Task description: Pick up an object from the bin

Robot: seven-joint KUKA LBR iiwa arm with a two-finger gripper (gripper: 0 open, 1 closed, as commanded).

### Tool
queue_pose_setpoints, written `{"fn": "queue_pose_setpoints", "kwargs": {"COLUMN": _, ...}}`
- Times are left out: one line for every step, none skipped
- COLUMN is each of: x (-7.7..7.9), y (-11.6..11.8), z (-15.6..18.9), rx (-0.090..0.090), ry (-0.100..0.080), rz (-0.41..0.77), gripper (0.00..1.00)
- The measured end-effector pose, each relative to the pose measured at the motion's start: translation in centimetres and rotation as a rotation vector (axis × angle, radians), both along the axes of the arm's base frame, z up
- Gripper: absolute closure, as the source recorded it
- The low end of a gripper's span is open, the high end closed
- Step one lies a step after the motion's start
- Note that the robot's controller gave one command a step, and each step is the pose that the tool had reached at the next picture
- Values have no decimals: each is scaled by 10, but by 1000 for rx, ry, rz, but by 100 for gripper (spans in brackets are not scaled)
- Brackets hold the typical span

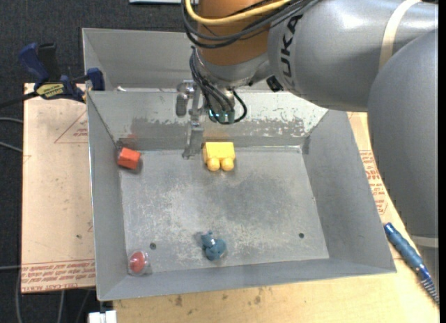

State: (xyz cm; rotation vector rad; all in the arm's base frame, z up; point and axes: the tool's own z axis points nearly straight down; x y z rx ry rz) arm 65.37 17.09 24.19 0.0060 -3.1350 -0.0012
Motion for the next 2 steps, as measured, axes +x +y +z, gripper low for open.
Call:
{"fn": "queue_pose_setpoints", "kwargs": {"x": -12, "y": 84, "z": -173, "rx": 4, "ry": -14, "rz": 2, "gripper": 0}}
{"fn": "queue_pose_setpoints", "kwargs": {"x": -6, "y": 82, "z": -140, "rx": 3, "ry": -13, "rz": -63, "gripper": 0}}
